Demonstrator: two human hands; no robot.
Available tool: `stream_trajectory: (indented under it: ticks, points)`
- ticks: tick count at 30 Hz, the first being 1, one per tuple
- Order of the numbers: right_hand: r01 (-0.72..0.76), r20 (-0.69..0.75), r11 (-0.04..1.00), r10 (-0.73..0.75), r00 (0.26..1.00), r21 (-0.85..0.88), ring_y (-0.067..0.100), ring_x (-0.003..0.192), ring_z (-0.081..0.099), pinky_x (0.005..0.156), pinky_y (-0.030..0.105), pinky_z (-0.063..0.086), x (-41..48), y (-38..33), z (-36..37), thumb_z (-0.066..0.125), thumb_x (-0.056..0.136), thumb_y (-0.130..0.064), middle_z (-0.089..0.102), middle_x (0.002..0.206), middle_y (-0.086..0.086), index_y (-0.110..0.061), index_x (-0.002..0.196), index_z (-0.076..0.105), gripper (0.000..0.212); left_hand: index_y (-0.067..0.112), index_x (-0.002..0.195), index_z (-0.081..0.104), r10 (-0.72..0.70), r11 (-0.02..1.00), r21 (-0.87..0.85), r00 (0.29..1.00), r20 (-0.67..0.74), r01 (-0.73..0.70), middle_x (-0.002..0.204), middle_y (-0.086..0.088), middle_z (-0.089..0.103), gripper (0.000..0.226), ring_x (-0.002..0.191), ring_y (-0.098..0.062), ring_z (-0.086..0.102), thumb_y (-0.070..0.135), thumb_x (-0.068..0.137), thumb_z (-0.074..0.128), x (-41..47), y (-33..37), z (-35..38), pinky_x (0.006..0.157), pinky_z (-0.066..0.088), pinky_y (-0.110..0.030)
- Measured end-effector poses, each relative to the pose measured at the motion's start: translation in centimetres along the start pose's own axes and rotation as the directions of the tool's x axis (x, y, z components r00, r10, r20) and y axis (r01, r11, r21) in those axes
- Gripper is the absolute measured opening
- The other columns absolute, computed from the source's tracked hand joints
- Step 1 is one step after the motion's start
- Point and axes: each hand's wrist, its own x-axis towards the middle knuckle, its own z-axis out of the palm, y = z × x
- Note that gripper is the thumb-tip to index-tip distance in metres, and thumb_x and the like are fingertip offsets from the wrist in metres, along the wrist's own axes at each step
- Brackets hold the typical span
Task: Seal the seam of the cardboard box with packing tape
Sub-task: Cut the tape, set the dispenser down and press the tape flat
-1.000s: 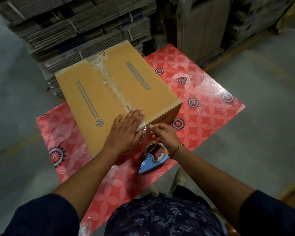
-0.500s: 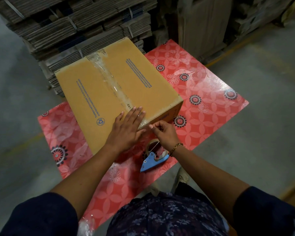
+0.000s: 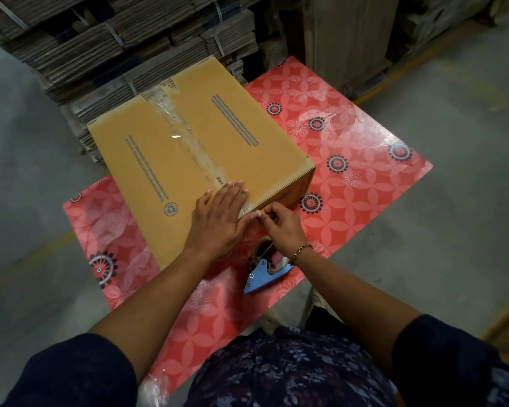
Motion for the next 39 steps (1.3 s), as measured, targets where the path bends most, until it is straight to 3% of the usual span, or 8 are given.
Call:
stream_trajectory:
  ticks: [4, 7, 12, 15, 18, 25, 34, 39]
  points:
    - [0.093, 0.114, 0.952, -0.062, 0.992, -0.292, 0.015, 0.063, 0.057, 0.057, 0.034, 0.042, 0.9, -1.0, -1.7, 0.065, 0.093, -0.034, 0.060, 0.066, -0.007, -0.016, 0.079, 0.063, 0.023, 0.021, 0.145, 0.050, 0.047, 0.996, 0.072, 0.998, -0.040, -0.044, 0.157, 0.000, 0.047, 0.055, 0.145, -0.018, 0.044, 0.055, 0.104, 0.036, -0.1, -0.2, 0.3, 0.111, 0.035, -0.049]
    - [0.209, 0.193, 0.761, -0.112, 0.975, -0.614, 0.026, 0.071, 0.064, 0.054, 0.031, 0.038, 1.3, -1.5, -4.2, 0.063, 0.091, -0.036, 0.060, 0.069, -0.001, -0.019, 0.070, 0.055, 0.029, 0.020, 0.145, 0.050, 0.056, 0.995, 0.081, 0.998, -0.040, -0.053, 0.156, -0.002, 0.048, 0.057, 0.144, -0.020, 0.045, 0.054, 0.101, 0.040, 0.0, -0.3, 0.4, 0.110, 0.036, -0.049]
    - [0.489, 0.082, 0.569, -0.593, 0.801, -0.661, 0.026, 0.091, 0.057, 0.072, 0.037, 0.046, 1.8, -4.0, -6.3, 0.062, 0.087, -0.035, 0.065, 0.098, 0.003, -0.016, 0.098, 0.065, 0.022, 0.020, 0.151, 0.040, 0.063, 0.994, 0.082, 0.997, 0.048, -0.066, 0.162, -0.003, 0.039, 0.066, 0.148, -0.021, 0.038, 0.050, 0.093, 0.054, 0.1, -0.5, 0.5, 0.112, 0.031, -0.051]
    - [0.513, 0.309, 0.411, -0.468, 0.828, -0.753, 0.028, 0.140, 0.039, 0.108, 0.045, 0.034, 3.6, -4.3, -6.6, 0.056, 0.084, -0.057, 0.046, 0.152, 0.004, -0.020, 0.143, 0.047, 0.071, 0.019, 0.152, 0.036, 0.062, 0.996, 0.052, 0.992, 0.113, -0.068, 0.164, -0.004, 0.035, 0.084, 0.149, -0.023, 0.035, 0.037, 0.078, 0.072, 0.1, -0.6, 0.0, 0.113, 0.031, -0.054]
    - [0.554, 0.474, 0.270, -0.309, 0.824, -0.787, 0.024, 0.154, 0.015, 0.120, 0.046, 0.018, 4.2, -3.3, -6.8, 0.050, 0.080, -0.066, 0.021, 0.166, 0.001, -0.020, 0.157, 0.023, 0.094, 0.019, 0.151, 0.038, 0.050, 0.997, 0.044, 0.989, 0.141, -0.057, 0.163, -0.003, 0.035, 0.092, 0.149, -0.022, 0.035, 0.038, 0.070, 0.077, 0.2, -0.5, -0.3, 0.113, 0.031, -0.055]
    - [0.531, 0.456, 0.235, -0.307, 0.835, -0.814, 0.024, 0.154, 0.016, 0.121, 0.045, 0.018, 4.0, -2.9, -6.6, 0.052, 0.076, -0.058, 0.022, 0.166, 0.001, -0.019, 0.157, 0.023, 0.094, 0.020, 0.140, 0.053, -0.002, 0.998, 0.067, 1.000, -0.026, 0.004, 0.154, -0.001, 0.050, 0.056, 0.141, -0.020, 0.047, 0.058, 0.101, 0.040, 0.3, 0.5, 0.5, 0.110, 0.035, -0.052]
    - [0.526, 0.441, 0.228, -0.334, 0.833, -0.820, 0.024, 0.154, 0.014, 0.123, 0.045, 0.014, 4.1, -2.6, -6.4, 0.055, 0.074, -0.037, 0.020, 0.166, 0.001, -0.018, 0.157, 0.022, 0.092, 0.015, 0.139, 0.053, 0.042, 0.984, 0.177, 0.996, -0.078, -0.028, 0.150, -0.007, 0.054, 0.055, 0.136, -0.026, 0.053, 0.055, 0.102, 0.043, 0.5, 0.9, 0.8, 0.107, 0.041, -0.054]
    - [0.509, 0.420, 0.224, -0.348, 0.838, -0.831, 0.024, 0.154, 0.014, 0.123, 0.045, 0.013, 4.1, -2.5, -6.1, 0.054, 0.074, -0.033, 0.021, 0.166, 0.001, -0.018, 0.157, 0.023, 0.090, 0.016, 0.146, 0.039, 0.007, 0.985, 0.174, 0.999, 0.052, -0.016, 0.158, -0.007, 0.042, 0.063, 0.143, -0.028, 0.042, 0.053, 0.096, 0.051, 0.6, 0.9, 0.3, 0.111, 0.034, -0.056]
